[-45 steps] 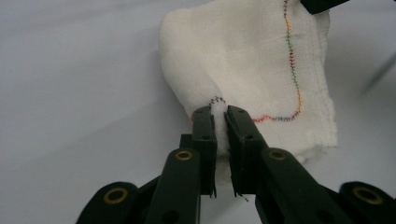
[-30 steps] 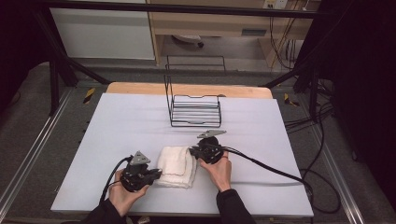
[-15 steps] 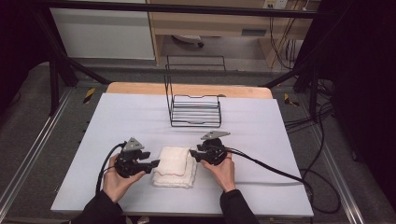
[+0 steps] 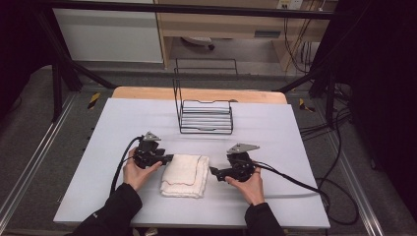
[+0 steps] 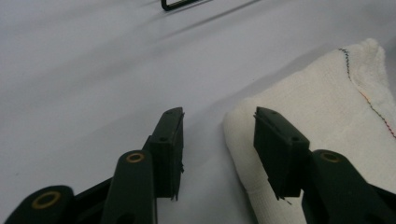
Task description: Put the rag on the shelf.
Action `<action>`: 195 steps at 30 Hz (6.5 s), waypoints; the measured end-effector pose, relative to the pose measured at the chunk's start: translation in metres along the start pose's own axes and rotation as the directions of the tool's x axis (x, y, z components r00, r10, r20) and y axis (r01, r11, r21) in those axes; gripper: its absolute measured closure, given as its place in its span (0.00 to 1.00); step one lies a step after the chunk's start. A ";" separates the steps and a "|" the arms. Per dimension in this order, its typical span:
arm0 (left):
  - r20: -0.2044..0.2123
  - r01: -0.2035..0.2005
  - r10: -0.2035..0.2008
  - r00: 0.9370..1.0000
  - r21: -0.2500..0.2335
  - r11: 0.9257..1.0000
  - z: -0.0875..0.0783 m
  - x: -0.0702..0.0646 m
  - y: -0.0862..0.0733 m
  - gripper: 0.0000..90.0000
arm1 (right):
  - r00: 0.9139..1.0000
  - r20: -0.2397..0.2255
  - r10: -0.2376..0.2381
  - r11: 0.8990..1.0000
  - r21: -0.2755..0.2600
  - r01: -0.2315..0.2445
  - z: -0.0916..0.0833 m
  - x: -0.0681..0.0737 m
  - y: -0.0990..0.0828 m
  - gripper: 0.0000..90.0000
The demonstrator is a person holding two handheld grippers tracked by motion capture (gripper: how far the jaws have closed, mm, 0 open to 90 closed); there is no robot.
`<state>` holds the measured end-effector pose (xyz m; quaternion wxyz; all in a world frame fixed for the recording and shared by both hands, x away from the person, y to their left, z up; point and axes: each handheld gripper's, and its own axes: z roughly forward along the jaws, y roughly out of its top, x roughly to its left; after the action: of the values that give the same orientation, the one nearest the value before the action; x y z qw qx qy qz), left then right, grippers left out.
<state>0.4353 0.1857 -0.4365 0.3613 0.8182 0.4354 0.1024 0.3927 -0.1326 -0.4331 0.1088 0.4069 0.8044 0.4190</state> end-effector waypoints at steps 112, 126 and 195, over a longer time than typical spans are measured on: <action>0.073 -0.048 0.078 0.994 -0.344 0.938 -0.096 -0.038 0.012 0.93 | 0.993 -0.090 -0.080 0.967 -0.247 0.055 -0.032 0.050 0.058 0.92; 0.075 -0.061 0.097 0.992 -0.388 0.920 -0.110 -0.045 0.023 0.93 | 0.990 -0.070 -0.126 0.952 -0.290 0.100 -0.050 0.054 0.071 0.92; 0.019 -0.071 0.113 0.993 -0.668 0.741 -0.143 -0.059 0.129 0.94 | 0.982 0.095 -0.161 0.802 -0.568 0.187 -0.115 0.036 0.153 0.92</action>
<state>0.4128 0.1647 -0.2371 0.6362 0.6586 0.3187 0.2448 0.3959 -0.1243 -0.2381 0.2812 0.2884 0.6720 0.6214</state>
